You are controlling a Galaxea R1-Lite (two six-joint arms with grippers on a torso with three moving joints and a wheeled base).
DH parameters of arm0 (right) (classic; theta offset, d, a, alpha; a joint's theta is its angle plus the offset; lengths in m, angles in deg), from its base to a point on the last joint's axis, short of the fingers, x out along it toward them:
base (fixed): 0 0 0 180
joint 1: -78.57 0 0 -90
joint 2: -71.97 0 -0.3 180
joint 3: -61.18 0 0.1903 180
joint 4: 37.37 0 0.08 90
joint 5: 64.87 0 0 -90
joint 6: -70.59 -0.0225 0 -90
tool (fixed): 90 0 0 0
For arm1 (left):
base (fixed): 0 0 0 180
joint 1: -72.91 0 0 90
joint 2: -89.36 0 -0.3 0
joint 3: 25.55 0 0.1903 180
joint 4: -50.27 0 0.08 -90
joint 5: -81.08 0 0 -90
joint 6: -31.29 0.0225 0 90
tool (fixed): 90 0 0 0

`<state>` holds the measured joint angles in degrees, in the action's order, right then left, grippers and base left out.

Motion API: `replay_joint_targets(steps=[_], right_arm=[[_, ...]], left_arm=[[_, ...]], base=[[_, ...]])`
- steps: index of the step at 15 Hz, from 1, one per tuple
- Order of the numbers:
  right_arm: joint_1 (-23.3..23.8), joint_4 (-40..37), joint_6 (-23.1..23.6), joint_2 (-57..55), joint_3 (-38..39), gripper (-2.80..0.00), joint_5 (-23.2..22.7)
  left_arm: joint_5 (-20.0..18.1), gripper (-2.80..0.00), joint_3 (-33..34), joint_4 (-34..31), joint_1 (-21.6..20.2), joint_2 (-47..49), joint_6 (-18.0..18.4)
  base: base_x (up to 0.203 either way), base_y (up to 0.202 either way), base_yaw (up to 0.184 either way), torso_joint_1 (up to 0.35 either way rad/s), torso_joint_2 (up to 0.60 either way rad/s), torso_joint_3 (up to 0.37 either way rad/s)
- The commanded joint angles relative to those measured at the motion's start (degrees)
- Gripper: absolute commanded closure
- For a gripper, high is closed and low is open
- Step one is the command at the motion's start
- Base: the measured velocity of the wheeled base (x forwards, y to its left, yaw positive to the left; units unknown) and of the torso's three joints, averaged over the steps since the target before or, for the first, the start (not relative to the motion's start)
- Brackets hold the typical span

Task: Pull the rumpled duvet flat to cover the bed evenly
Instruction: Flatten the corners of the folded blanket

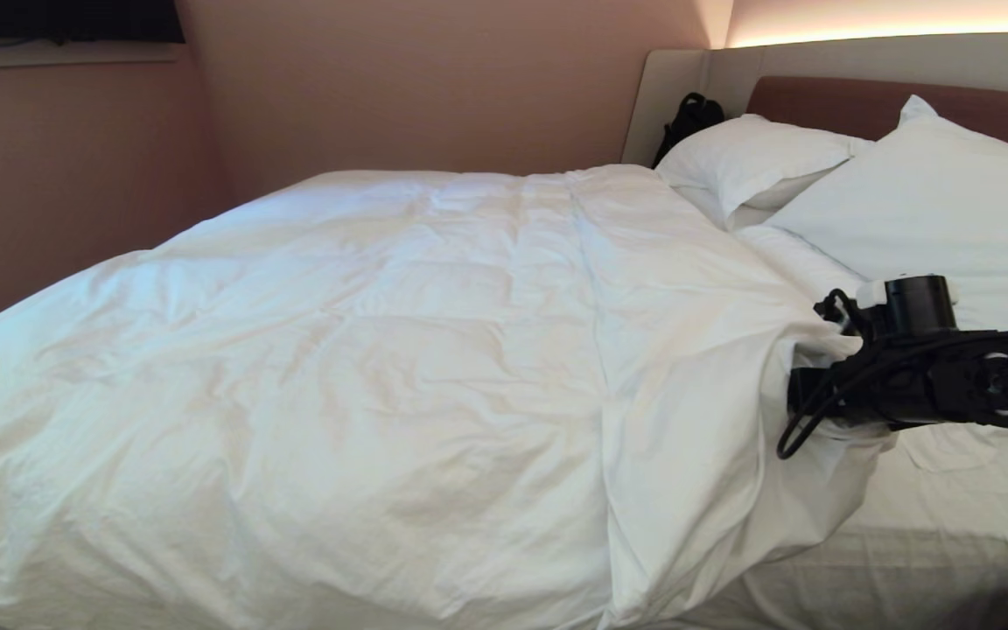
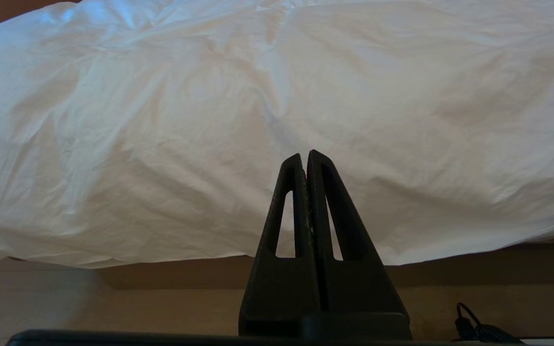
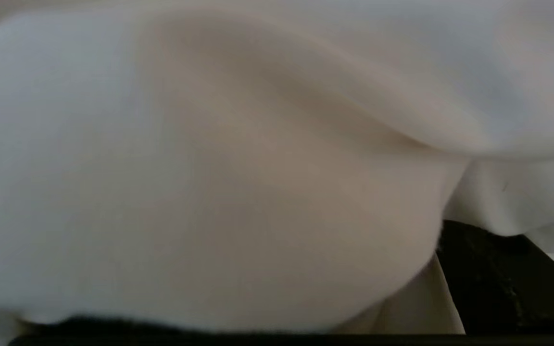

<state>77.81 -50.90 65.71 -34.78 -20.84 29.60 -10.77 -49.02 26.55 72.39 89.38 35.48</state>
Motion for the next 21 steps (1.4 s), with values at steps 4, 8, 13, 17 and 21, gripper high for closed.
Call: replay_joint_targets(steps=[4,8,13,17,21], right_arm=[[0.62,-5.38,0.09,7.05,2.48,-2.80,1.35],[-0.60,-20.66,-0.18,19.00,0.97,-2.80,1.39],[-3.77,-37.42,-0.28,30.61,-0.90,-2.80,1.08],[-5.57,-43.12,-0.90,36.38,-0.20,0.00,1.05],[-5.73,-47.04,-0.25,38.88,4.55,0.00,1.01]], left_arm=[[0.01,0.00,0.01,0.00,-0.02,-0.02,0.04],[0.01,0.00,0.01,0.00,-0.02,-0.02,0.04],[0.01,0.00,0.01,0.00,-0.02,-0.02,0.04],[0.01,0.00,0.01,0.00,-0.02,-0.02,0.04],[0.01,0.00,0.01,0.00,-0.02,-0.02,0.04]], base=[[0.000,0.000,0.000,0.000,0.00,0.000],[0.000,0.000,0.000,0.000,0.00,0.000],[0.000,0.000,0.000,0.000,0.00,0.000],[0.000,0.000,0.000,0.000,0.00,0.000],[0.000,0.000,0.000,0.000,0.00,0.000]])
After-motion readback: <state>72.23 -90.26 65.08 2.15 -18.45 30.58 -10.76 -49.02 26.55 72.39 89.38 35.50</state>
